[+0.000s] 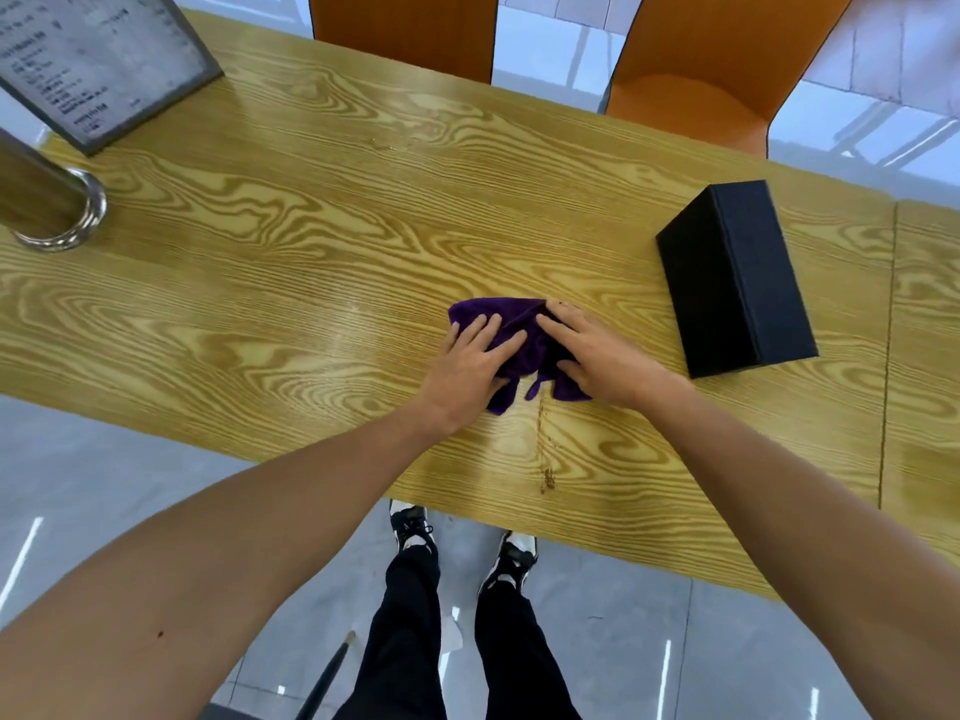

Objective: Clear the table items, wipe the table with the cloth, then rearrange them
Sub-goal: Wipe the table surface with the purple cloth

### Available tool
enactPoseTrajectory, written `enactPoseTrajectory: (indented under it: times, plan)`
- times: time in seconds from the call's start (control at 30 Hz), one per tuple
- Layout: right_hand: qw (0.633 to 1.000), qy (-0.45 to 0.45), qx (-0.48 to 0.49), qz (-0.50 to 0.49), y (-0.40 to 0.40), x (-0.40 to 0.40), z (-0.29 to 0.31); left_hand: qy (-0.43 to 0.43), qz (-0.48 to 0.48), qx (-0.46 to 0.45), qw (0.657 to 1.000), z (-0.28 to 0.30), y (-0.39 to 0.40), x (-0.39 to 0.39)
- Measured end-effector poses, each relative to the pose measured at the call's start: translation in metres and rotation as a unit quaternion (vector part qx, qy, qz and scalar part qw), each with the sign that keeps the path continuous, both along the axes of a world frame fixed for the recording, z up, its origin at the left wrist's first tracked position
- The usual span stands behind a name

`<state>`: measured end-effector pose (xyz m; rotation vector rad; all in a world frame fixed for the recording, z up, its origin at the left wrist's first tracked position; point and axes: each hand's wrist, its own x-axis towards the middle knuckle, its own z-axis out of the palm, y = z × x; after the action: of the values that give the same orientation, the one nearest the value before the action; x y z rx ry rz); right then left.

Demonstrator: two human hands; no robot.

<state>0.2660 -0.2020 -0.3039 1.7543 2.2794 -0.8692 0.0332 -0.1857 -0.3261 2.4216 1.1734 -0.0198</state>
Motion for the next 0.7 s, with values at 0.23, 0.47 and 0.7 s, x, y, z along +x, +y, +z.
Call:
enactPoseTrajectory:
  times: [0.23,0.47,0.7]
  plan:
    - [0.998,-0.030,0.049,-0.025,-0.019,-0.010,-0.002,-0.044,0.070,-0.028,0.996,0.009,-0.019,0.013]
    - [0.999,-0.043,0.014,0.005,-0.060,-0.008,0.011,-0.074,0.101,-0.073,0.989,0.021,-0.071,0.020]
    - [0.999,0.004,-0.006,0.049,-0.093,0.006,0.026,-0.066,0.101,-0.107,0.987,0.030,-0.115,0.025]
